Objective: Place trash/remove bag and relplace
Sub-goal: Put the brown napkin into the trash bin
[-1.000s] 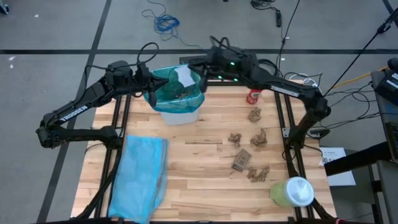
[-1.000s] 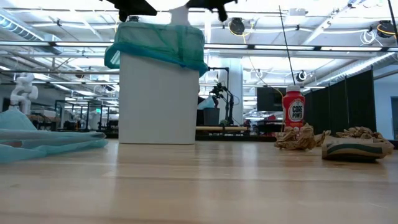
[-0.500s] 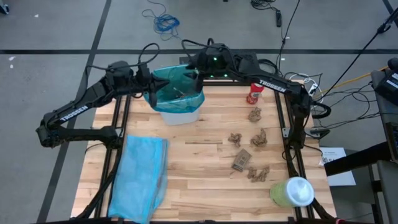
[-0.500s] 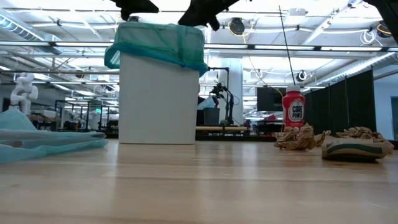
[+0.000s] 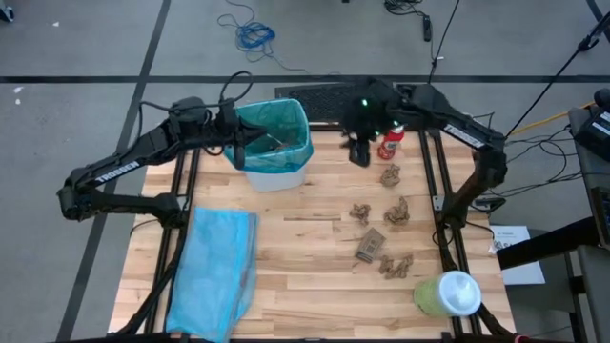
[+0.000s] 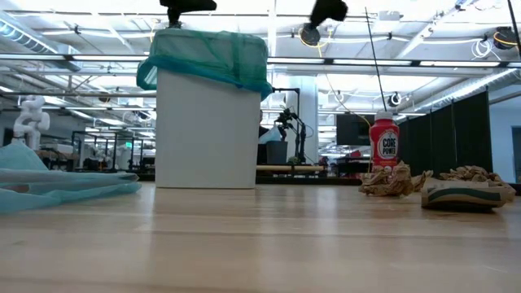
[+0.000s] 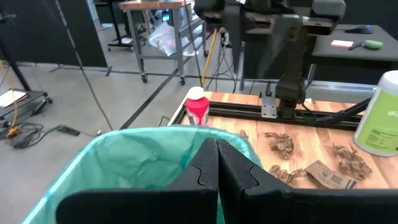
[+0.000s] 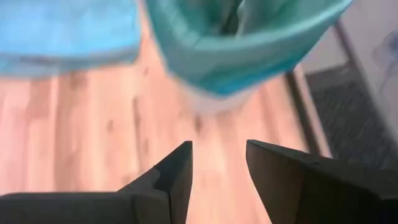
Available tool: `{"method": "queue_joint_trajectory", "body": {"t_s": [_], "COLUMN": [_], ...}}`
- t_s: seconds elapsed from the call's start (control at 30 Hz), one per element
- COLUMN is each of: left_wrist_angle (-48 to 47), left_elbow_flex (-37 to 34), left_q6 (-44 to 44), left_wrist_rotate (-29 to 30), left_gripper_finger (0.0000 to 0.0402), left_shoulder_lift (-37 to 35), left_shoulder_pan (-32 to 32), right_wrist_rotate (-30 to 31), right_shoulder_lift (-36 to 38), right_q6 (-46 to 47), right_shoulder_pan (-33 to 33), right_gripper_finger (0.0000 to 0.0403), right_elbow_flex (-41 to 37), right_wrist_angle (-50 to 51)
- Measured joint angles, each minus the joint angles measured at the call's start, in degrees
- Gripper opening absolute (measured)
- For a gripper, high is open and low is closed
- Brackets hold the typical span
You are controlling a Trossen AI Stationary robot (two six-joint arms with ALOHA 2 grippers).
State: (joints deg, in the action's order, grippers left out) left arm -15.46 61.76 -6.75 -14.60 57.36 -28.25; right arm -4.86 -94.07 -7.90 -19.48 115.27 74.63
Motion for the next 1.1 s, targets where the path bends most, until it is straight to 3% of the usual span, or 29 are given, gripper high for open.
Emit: {"method": "queue_joint_trajectory", "body": {"t_s": [0.1,0.23,0.47,0.67,0.83,1.1], "left_wrist_angle": [1.69,1.88,1.37,1.29,1.35,1.48], "left_elbow_flex": [0.00,0.00,0.00,0.00,0.00,0.00], "left_q6": [-0.08,0.12,0.29,0.29,0.31,0.33], "left_wrist_rotate": [-0.05,-0.04,-0.02,-0.01,0.01,0.03], "left_gripper_finger": [0.0000,0.0000,0.0000,0.0000,0.0000,0.0000], "left_shoulder_lift": [0.88,1.65,1.71,2.04,3.09,5.23], "left_shoulder_pan": [0.72,1.03,1.03,1.03,1.03,1.03], "right_wrist_rotate": [0.00,0.13,-6.23,-2.43,2.05,10.91], "right_shoulder_lift": [2.02,6.33,16.25,20.56,19.43,14.16], "right_q6": [2.12,5.77,14.00,25.34,30.82,32.78], "right_shoulder_pan": [2.09,3.93,7.31,11.38,14.02,17.29], "right_gripper_finger": [0.0145,0.0154,0.0159,0.0160,0.0179,0.0279], "right_elbow_flex": [-5.17,-17.66,-46.93,-66.03,-72.70,-73.33], "right_wrist_angle": [1.36,-3.28,-23.04,-39.36,-44.79,-46.01]}}
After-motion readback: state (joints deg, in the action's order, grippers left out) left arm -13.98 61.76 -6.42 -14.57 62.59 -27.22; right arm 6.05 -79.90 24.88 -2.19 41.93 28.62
